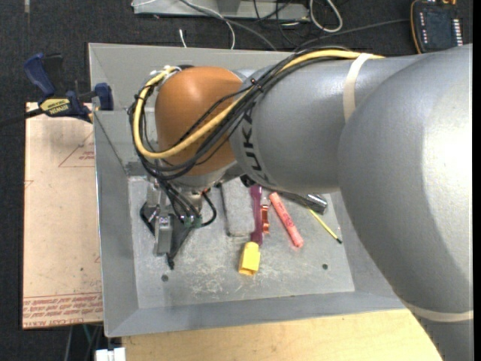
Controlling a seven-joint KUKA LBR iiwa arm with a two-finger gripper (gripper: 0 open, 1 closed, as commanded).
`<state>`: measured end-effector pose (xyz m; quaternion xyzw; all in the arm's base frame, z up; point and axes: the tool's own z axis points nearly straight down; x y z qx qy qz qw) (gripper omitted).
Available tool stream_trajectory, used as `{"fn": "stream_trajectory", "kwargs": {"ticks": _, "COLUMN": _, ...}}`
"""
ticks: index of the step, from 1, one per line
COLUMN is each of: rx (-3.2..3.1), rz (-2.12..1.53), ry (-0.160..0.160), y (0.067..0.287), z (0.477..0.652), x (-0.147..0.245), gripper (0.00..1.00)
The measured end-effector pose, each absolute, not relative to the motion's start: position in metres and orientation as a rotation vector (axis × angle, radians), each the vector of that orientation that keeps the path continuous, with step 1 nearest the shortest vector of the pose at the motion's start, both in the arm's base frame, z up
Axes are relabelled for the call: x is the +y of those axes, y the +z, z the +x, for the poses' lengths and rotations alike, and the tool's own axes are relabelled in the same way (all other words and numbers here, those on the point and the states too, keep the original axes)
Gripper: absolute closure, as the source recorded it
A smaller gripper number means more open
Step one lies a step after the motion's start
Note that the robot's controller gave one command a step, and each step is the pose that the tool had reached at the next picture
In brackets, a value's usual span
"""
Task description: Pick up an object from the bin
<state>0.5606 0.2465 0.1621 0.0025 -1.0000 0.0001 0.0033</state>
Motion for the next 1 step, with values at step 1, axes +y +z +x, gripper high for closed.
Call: {"fn": "stream_trajectory", "kwargs": {"ticks": 1, "rx": -3.142, "rz": 0.002, "ry": -0.002, "y": 0.1668, "z": 0.5630, "x": 0.2447, "gripper": 0.00}}
